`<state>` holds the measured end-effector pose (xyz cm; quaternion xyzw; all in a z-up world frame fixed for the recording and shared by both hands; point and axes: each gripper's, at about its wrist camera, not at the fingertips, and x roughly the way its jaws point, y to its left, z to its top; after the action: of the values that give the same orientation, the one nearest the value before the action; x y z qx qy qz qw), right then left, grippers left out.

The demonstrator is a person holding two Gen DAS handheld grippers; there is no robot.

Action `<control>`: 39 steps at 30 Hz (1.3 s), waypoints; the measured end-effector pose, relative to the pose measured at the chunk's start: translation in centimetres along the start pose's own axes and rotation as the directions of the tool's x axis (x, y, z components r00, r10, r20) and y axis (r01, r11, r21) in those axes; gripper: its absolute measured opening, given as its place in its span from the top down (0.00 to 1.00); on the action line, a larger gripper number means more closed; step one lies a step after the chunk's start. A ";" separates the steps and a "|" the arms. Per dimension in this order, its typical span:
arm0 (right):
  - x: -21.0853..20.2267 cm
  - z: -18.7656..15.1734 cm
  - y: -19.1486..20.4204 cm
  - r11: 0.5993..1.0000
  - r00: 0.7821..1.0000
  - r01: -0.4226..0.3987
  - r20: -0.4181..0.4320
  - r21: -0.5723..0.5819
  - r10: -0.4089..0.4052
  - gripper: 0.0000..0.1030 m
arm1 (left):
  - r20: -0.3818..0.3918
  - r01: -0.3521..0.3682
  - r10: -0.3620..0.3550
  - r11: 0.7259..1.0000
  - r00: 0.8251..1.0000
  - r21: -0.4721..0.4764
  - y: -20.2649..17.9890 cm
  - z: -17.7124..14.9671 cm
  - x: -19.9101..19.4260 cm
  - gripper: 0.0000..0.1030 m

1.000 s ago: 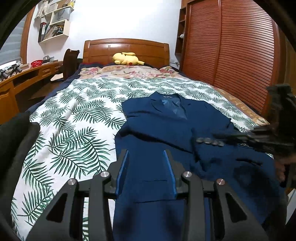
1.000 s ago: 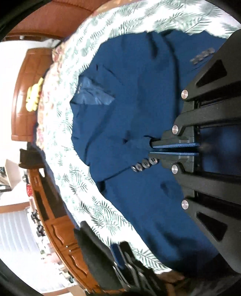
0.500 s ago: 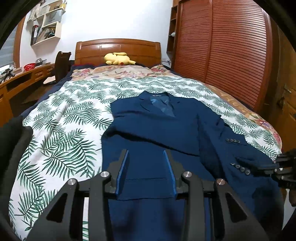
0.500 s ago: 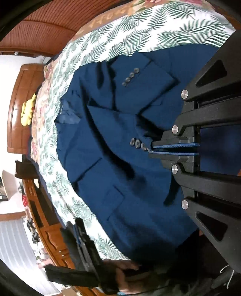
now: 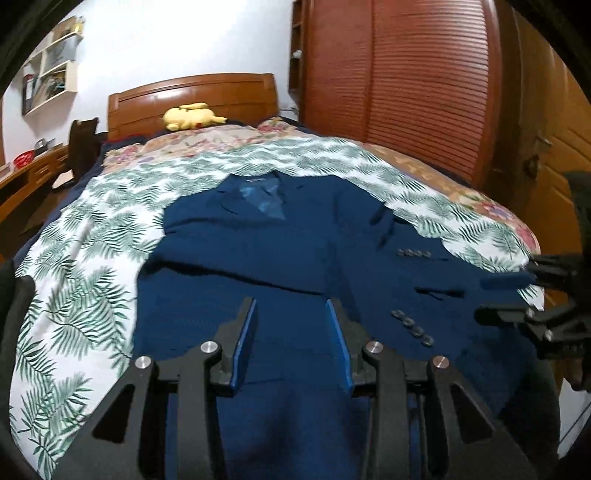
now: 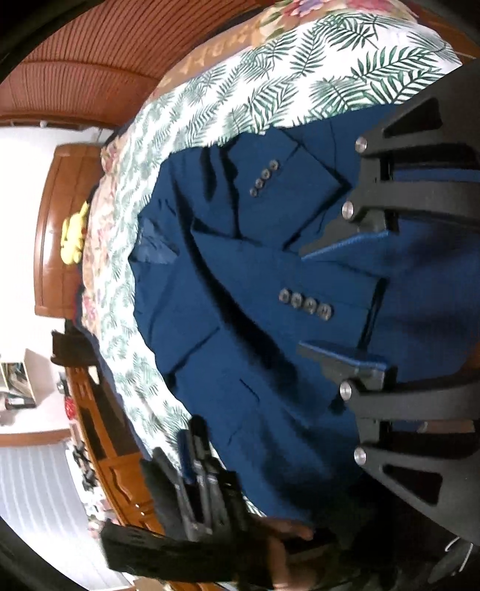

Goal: Fold large clothes

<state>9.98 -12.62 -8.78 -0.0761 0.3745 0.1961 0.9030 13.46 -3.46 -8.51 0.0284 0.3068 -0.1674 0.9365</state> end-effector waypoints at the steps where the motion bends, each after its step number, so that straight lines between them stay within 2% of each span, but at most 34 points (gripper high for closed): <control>1: 0.0 -0.1 -0.3 1.000 1.000 0.001 0.003 0.006 -0.001 0.54 | -0.002 0.006 -0.006 1.000 1.000 0.004 -0.4 0.0 0.0 0.65; 9: 0.3 -1.9 -3.7 0.997 1.000 0.003 0.001 0.073 -0.003 0.53 | 0.000 0.064 -0.064 0.997 0.998 0.032 -4.6 0.7 -0.8 0.65; 14: 0.3 -2.7 -5.4 0.995 1.000 0.016 0.000 0.096 -0.016 0.52 | -0.032 0.070 -0.069 0.997 0.997 0.033 -5.9 0.4 -0.1 0.65; 20: 0.2 -3.5 -6.5 0.992 1.000 0.007 0.008 0.125 -0.008 0.49 | -0.084 0.070 -0.071 0.998 0.994 -0.007 -5.6 -1.0 0.9 0.65; 35: 1.7 -4.5 -6.5 0.991 1.000 0.002 -0.015 0.136 0.000 0.47 | -0.172 0.022 -0.023 1.000 0.985 -0.010 -4.9 -2.8 3.0 0.65; 39: 1.9 -4.6 -6.5 0.991 1.000 0.003 -0.019 0.135 -0.001 0.47 | -0.196 0.036 -0.041 0.999 0.980 -0.029 -4.4 -3.2 3.2 0.65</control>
<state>10.93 -19.26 -13.47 -0.0168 0.3952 0.1685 0.9028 12.58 -8.05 -12.72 0.0272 0.4004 -0.1781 0.8985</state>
